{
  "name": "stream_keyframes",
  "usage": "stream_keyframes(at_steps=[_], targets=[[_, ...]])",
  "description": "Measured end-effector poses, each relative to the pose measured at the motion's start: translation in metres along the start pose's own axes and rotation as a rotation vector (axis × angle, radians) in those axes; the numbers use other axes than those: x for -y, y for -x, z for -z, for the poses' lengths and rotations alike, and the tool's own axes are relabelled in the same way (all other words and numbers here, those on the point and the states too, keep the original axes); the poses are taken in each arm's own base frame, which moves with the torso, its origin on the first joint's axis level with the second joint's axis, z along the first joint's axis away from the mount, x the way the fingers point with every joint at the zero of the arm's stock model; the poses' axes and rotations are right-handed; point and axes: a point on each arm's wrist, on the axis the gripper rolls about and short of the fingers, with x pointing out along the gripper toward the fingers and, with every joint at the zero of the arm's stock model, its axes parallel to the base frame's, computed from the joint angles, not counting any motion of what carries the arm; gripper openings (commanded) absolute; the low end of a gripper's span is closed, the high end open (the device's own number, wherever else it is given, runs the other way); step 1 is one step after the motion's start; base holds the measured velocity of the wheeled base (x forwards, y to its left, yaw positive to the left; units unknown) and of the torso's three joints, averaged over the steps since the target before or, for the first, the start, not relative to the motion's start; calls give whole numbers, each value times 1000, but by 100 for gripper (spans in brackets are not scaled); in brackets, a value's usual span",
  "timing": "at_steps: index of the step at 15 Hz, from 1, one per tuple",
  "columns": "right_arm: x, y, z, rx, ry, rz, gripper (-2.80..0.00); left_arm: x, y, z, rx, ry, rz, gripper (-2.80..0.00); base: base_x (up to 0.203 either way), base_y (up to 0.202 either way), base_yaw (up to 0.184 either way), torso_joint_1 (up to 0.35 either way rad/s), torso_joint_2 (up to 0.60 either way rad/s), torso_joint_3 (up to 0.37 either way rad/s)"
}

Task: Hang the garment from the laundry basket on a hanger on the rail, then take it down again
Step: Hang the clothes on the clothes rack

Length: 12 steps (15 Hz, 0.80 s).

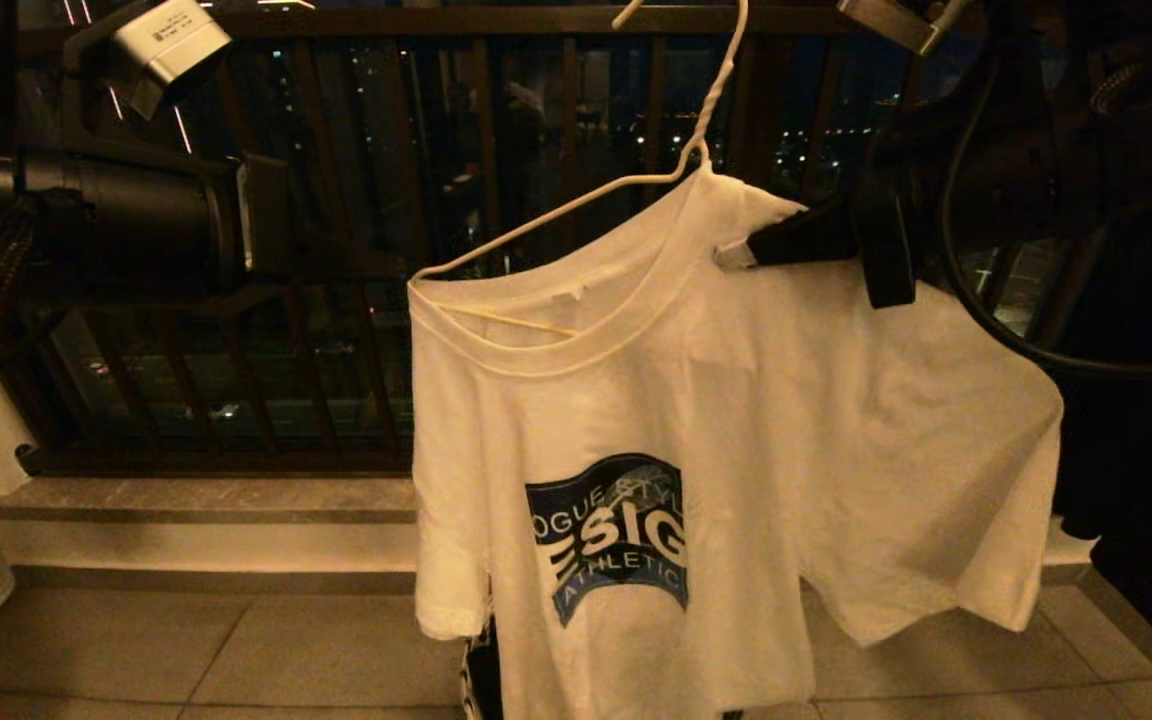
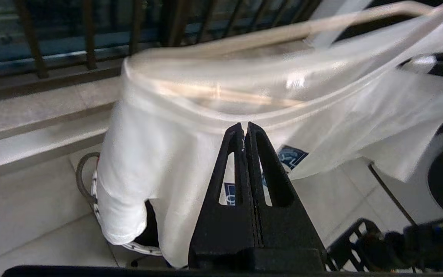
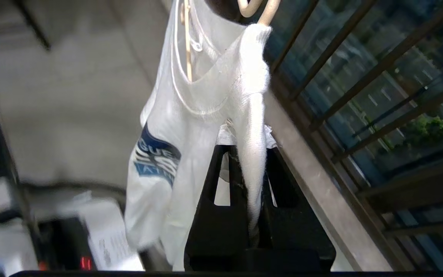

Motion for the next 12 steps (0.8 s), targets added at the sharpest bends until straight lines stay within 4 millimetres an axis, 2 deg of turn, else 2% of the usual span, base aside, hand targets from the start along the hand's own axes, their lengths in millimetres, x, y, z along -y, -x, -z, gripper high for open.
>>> stream_keyframes(at_steps=[4, 5, 6, 12], targets=[[2, -4, 2, 34, -23, 12, -280, 3, -1, -8, -14, 50, -114, -280, 0, 0, 0, 0, 0, 0], [2, -4, 1, 40, -30, 11, -280, 4, -2, -10, -21, 88, -117, -160, 0, 0, 0, 0, 0, 0], [1, -5, 1, 41, -33, 11, -280, 6, -3, -13, -15, 119, -112, 0, 0, 0, 0, 0, 0, 0], [1, -5, 2, 38, -31, 12, -280, 1, -18, -16, -46, 146, -120, 0, 0, 0, 0, 0, 0, 0]])
